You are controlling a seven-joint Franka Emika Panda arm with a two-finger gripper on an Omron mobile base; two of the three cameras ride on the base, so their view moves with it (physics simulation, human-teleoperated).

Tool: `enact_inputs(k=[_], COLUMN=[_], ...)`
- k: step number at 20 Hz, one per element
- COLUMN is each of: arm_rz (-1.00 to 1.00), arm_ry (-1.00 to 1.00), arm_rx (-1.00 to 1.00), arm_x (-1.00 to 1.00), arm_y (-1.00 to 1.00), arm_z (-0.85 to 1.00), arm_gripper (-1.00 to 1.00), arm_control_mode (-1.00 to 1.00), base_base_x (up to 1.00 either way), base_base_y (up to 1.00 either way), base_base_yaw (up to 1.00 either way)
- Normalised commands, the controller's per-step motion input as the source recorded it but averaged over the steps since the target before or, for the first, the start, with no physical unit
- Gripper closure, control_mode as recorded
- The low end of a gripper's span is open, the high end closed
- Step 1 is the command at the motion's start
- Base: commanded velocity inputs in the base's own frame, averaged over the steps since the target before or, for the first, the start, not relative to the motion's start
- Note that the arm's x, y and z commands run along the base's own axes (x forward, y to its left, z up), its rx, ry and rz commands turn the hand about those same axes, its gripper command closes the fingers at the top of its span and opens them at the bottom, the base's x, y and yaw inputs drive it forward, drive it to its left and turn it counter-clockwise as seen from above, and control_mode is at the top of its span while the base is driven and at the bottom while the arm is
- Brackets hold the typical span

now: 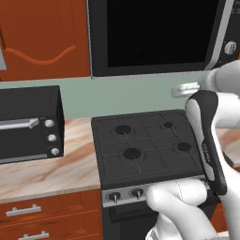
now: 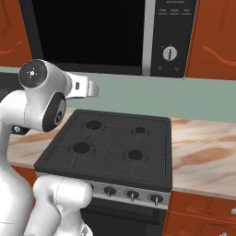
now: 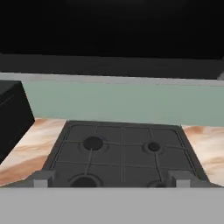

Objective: Open the microwave door.

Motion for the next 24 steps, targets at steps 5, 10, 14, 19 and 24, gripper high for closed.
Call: enact_inputs(k=[5,10,14,19,24], arm_rz=[0.0,0.0,0.0,0.0,0.01], arm_ry=[-0.58,-0.63,-0.5,-0.26,-0.03], arm_rx=[0.0,0.0,0.0,0.0,0.01], arm_x=[-0.21,-0.17,-0.12,0.0,0.31], arm_y=[-0.74,-0.89,-0.77,-0.34,-0.2], arm_z=[0.76,0.69,0.34,0.01,0.15], arm_gripper=[-1.0,-1.0,-1.0,-1.0,-1.0], arm_control_mode=[-1.0,-1.0,-1.0,-1.0,-1.0], base_base_x=[0.0,0.0,0.0,0.0,0.0], base_base_y=[0.0,0.0,0.0,0.0,0.0], base_base_yaw=[0.0,0.0,0.0,0.0,0.0])
